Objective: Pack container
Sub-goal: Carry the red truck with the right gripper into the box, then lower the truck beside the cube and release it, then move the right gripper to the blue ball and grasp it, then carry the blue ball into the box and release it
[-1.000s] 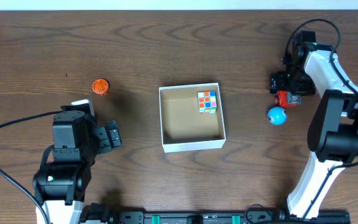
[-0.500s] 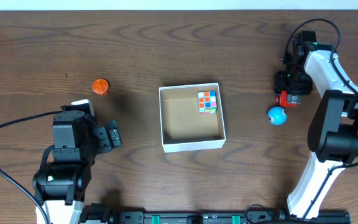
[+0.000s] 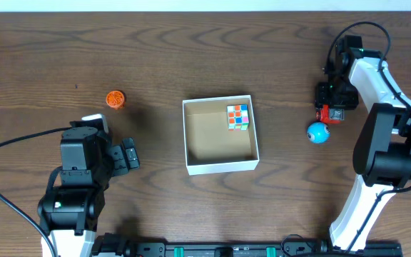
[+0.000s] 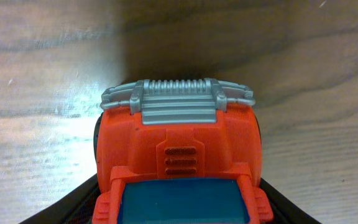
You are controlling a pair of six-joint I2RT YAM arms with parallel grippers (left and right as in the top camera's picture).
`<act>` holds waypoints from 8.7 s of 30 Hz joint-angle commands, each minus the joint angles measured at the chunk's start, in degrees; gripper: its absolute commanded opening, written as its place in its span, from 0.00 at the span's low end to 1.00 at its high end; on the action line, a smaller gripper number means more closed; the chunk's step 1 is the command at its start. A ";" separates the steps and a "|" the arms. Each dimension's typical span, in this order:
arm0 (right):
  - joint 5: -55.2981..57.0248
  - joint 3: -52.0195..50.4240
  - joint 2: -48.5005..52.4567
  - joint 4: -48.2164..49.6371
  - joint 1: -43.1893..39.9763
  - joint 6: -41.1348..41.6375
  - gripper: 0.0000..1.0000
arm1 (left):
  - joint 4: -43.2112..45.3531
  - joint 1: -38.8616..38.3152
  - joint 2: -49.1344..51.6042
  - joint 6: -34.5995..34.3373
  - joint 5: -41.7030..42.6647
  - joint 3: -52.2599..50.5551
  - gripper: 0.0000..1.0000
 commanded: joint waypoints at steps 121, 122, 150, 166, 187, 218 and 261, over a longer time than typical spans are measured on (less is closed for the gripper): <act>1.95 1.22 -6.86 5.73 48.63 27.78 0.09 | -0.57 -0.17 0.04 0.28 -0.44 1.16 0.98; 2.19 1.22 -6.75 5.92 48.59 27.78 0.09 | -0.59 -0.17 0.07 0.28 -0.44 1.16 0.98; 5.46 2.34 -9.09 6.73 45.92 22.45 0.13 | -1.38 -0.17 0.07 0.28 -0.44 1.16 0.98; 10.23 12.33 -15.12 -2.60 43.34 21.59 0.36 | -1.38 -0.17 0.07 0.31 -0.46 1.16 0.98; -1.68 3.06 -24.79 -17.55 -1.92 33.77 0.99 | -1.38 -0.17 0.07 0.28 -0.44 1.16 0.98; -4.15 -34.07 -24.35 18.80 1.44 32.52 0.77 | -1.40 -0.17 0.07 0.28 -0.44 1.16 0.98; -0.20 -12.59 -35.78 10.51 39.41 21.66 0.01 | -1.38 -0.17 0.07 0.28 -0.44 1.16 0.98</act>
